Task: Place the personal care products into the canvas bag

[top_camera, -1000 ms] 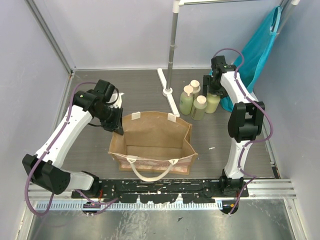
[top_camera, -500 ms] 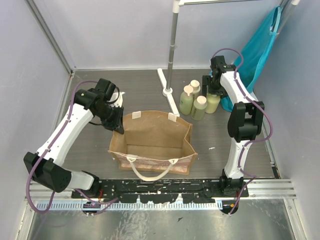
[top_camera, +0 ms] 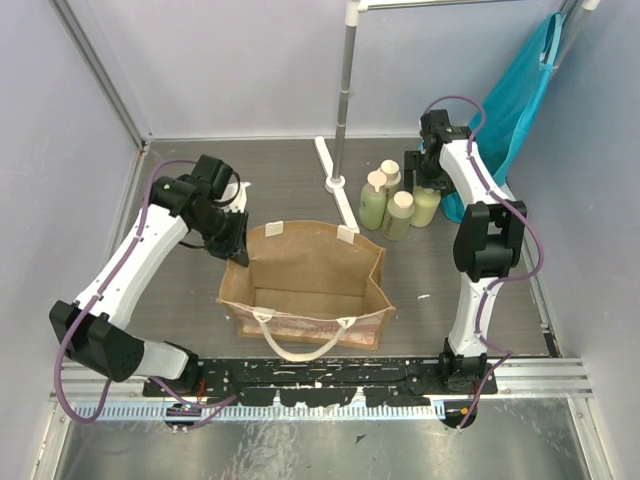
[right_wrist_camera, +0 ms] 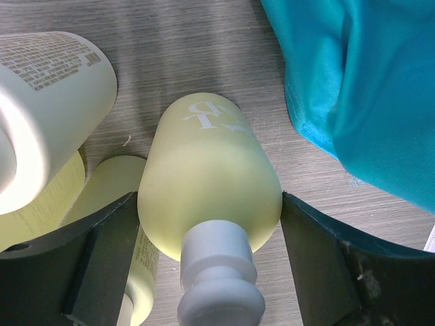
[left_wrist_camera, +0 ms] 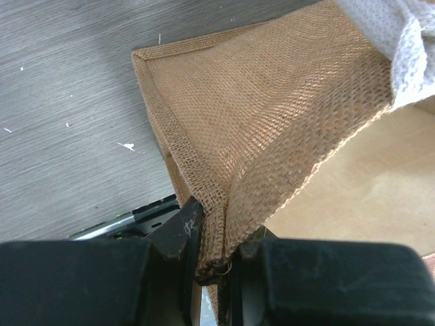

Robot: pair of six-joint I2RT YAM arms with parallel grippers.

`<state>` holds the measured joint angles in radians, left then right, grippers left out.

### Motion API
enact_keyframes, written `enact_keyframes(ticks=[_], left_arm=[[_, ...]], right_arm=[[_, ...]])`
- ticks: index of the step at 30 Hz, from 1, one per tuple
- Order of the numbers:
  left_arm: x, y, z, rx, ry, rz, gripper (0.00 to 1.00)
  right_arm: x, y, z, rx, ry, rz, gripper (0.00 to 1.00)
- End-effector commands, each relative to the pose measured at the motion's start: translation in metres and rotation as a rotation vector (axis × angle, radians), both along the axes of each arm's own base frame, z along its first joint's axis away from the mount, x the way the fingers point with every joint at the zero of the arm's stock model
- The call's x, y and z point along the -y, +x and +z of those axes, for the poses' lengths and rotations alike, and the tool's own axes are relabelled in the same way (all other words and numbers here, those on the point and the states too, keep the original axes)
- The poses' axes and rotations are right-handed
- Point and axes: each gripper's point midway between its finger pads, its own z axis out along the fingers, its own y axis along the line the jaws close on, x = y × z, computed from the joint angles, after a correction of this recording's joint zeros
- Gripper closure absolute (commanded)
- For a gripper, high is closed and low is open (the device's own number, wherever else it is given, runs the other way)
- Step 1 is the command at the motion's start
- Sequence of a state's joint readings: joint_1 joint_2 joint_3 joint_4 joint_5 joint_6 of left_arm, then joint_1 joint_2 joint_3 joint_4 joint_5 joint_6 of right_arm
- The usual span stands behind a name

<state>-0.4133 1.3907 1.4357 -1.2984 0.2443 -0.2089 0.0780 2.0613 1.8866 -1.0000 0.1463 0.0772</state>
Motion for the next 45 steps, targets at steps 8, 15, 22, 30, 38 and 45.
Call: enact_keyframes(ticks=[8,15,22,30,38,45], left_arm=[[0.009,0.016,0.013,0.061,-0.034,-0.028,1.00],[0.013,0.022,0.015,0.065,-0.037,-0.053,1.00],[0.017,0.027,0.015,0.067,-0.046,-0.071,1.00],[0.019,0.034,0.013,0.074,-0.043,-0.084,1.00],[0.022,0.043,0.010,0.092,-0.039,-0.110,1.00],[0.028,0.054,0.005,0.100,-0.050,-0.136,1.00]], right_arm=[[0.010,-0.005,0.013,-0.028,-0.030,0.010,0.74],[0.017,0.002,0.056,0.035,-0.064,-0.001,0.77],[0.018,0.003,0.079,0.093,-0.064,-0.012,0.77],[-0.013,0.017,0.136,0.267,0.101,0.052,0.81],[-0.018,0.002,0.195,0.401,0.113,0.076,0.82],[-0.048,-0.018,0.251,0.529,0.237,0.165,0.82]])
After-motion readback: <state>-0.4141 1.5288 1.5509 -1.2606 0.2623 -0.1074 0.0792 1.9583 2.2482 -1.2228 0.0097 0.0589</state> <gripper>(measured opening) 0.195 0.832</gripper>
